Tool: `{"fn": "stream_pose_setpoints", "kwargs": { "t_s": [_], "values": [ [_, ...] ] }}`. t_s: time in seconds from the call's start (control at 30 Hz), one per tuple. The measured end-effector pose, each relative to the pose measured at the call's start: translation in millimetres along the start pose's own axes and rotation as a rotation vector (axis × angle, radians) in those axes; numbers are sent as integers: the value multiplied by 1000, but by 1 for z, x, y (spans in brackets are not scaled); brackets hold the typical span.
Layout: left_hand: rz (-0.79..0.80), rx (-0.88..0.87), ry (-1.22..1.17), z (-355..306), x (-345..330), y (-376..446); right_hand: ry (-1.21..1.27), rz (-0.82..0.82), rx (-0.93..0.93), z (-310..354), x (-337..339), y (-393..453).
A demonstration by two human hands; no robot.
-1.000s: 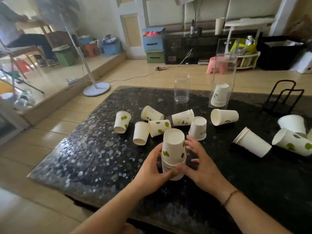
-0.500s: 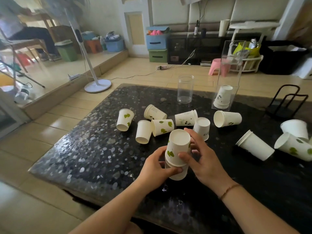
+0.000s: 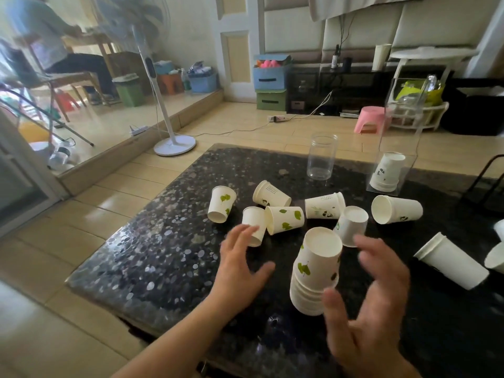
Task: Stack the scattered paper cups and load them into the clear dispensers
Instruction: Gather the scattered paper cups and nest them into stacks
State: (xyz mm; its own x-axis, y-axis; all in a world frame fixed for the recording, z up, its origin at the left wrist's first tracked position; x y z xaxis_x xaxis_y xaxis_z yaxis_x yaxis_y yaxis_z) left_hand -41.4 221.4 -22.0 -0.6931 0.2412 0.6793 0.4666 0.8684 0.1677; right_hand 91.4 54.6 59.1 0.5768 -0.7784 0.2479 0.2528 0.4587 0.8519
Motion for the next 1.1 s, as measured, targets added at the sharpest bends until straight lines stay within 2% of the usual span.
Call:
{"fn": "stream_pose_setpoints", "kwargs": {
  "t_s": [0.03,0.07,0.13,0.2,0.3,0.4,0.53,0.63,0.73,0.8,0.93,1.1],
  "values": [
    [-119,76,-20,9,8,8,46,2,77,15,-11,-3],
    [-164,169,-31,17,10,18,90,37,106,25,-26,-7],
    [-102,313,21,29,2,39,148,152,77,35,-57,-13],
    [-40,369,114,38,-9,57,166,227,3,33,-77,-19],
    [-53,409,108,51,-17,71,149,268,-59,23,-87,-21],
    [-109,395,-35,53,-11,65,135,306,-43,21,-87,-20],
    [-251,234,-164,40,33,31,127,168,248,51,-67,-2],
    [-342,65,-261,5,80,3,-114,183,362,58,-53,33],
    [-307,-104,-281,-60,113,-12,-388,359,196,33,-50,67],
    [-240,-190,-236,-99,119,-14,-366,415,44,20,-45,78],
    [-127,-273,-218,-137,105,-7,-91,352,-332,-4,-29,75],
    [17,-236,-180,-136,59,7,-225,361,-453,-28,-12,55]
  ]
}}
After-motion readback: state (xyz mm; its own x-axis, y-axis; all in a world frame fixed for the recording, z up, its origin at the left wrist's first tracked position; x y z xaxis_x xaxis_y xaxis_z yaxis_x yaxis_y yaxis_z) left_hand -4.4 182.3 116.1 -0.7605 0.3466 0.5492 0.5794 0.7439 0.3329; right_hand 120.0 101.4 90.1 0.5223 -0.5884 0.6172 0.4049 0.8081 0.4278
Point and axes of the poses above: each hand's wrist, its own y-axis towards the middle knuckle, its own x-axis out of the back of the hand, z = x × y, the point moved 6 cm from there along y, towards the middle knuckle, and after that the axes turned 2 degrees about z, right-handed, at the moved point
